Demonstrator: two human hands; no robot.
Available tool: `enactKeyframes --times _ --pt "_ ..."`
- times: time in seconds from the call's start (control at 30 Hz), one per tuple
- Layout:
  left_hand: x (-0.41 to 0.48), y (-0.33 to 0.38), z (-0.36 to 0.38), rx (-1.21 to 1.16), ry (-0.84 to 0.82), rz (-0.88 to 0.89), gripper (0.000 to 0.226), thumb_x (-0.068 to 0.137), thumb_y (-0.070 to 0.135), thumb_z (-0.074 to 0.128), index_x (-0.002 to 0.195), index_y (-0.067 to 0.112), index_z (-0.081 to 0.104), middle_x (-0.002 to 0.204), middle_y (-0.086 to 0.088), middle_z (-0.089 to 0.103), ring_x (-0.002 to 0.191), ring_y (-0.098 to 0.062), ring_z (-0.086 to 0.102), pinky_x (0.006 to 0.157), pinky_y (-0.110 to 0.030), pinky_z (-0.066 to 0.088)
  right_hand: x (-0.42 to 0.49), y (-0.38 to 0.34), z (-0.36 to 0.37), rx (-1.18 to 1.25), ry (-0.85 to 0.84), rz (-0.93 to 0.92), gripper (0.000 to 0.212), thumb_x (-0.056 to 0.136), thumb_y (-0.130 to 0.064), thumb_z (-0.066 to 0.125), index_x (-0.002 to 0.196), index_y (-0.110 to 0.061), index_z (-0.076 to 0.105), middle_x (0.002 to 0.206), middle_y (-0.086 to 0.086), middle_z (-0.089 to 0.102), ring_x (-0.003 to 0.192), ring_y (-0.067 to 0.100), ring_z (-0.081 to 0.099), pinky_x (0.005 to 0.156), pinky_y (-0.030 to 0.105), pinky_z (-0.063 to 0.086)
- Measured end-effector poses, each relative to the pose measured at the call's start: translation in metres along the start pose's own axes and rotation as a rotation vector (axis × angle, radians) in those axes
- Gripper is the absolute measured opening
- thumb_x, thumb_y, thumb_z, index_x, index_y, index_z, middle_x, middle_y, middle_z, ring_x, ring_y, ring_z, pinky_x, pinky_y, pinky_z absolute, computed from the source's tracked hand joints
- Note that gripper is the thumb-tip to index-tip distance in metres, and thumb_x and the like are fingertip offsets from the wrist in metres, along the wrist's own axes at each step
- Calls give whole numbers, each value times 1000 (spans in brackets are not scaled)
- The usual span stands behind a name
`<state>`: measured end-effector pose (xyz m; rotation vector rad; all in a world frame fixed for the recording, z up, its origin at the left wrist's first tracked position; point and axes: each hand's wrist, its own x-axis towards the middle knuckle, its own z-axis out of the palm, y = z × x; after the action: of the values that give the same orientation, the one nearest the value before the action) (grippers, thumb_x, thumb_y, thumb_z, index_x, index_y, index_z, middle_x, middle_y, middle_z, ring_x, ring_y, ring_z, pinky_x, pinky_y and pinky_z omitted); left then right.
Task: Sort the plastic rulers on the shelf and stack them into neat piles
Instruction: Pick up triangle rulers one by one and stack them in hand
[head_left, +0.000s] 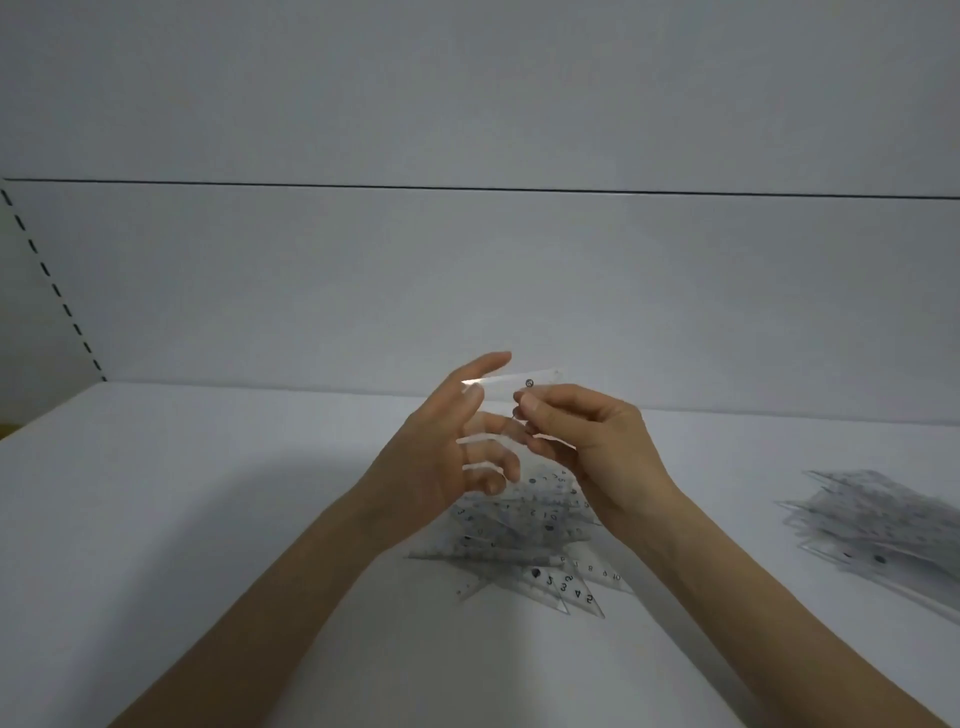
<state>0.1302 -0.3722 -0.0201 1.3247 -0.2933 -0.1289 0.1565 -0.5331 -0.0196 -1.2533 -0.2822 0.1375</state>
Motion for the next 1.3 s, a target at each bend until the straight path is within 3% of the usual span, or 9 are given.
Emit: enactKeyframes --times 0.1,0.2,0.37,0.53,0.67,0.8,0.97,1.13,1.3 --pt "2 -4 -6 86 91 33 31 101 32 35 123 42 54 91 -16 65 62 -20 53 55 -26 41 2 2 -8 -253 14 -54 20 71 -24 76 86 -11 75 78 1 72 70 9 64 58 19 49" --pt "2 0 -15 38 182 83 31 101 33 32 121 36 55 91 -15 67 62 -16 49 58 -27 36 10 -3 -27 -751 -36 -101 9 76 -31 77 82 -25 76 77 -12 73 70 1 63 62 9 47" --pt "4 -4 -17 24 208 44 29 100 32 34 116 33 58 89 -15 68 57 -14 45 54 -24 33 11 3 -43 -1136 -219 96 20 69 -42 82 83 -29 77 77 -15 69 67 -2 60 56 4 41" --pt "7 -3 -21 -35 293 71 30 101 26 35 114 33 61 91 -16 66 58 -15 44 53 -24 33 15 2 -46 -965 -124 93 12 70 -25 84 78 -26 76 60 -20 65 57 -6 56 61 9 42" --pt "8 -1 -24 -46 361 50 31 102 26 35 111 33 63 91 -16 65 58 -15 44 52 -25 34 13 -5 -49 -740 -141 107 9 72 -13 82 77 -17 76 78 -1 75 74 5 69 76 17 49" --pt "8 -2 -24 -33 365 11 29 100 29 37 112 34 64 93 -18 64 57 -15 45 53 -25 34 12 -11 -49 -662 -141 89 8 75 -9 79 75 -16 76 76 5 75 62 2 62 53 10 39" --pt "8 2 -23 -42 358 -3 29 99 32 40 112 34 66 91 -17 66 57 -15 47 58 -28 34 13 -12 -54 -597 -168 81 4 79 -7 74 78 -11 75 75 4 73 62 7 60 51 19 39" --pt "5 2 -17 -18 268 -47 33 98 29 36 114 31 64 85 -18 65 63 -21 49 57 -27 37 10 -11 -44 -314 -122 -71 4 81 1 68 81 0 72 68 10 69 49 10 51 44 18 39" --pt "1 5 -8 -55 60 -169 48 76 44 48 119 24 61 88 -23 63 60 -26 55 51 -27 45 11 -1 -26 -281 -39 -198 9 81 4 69 85 -3 72 70 13 70 57 15 62 58 21 52"
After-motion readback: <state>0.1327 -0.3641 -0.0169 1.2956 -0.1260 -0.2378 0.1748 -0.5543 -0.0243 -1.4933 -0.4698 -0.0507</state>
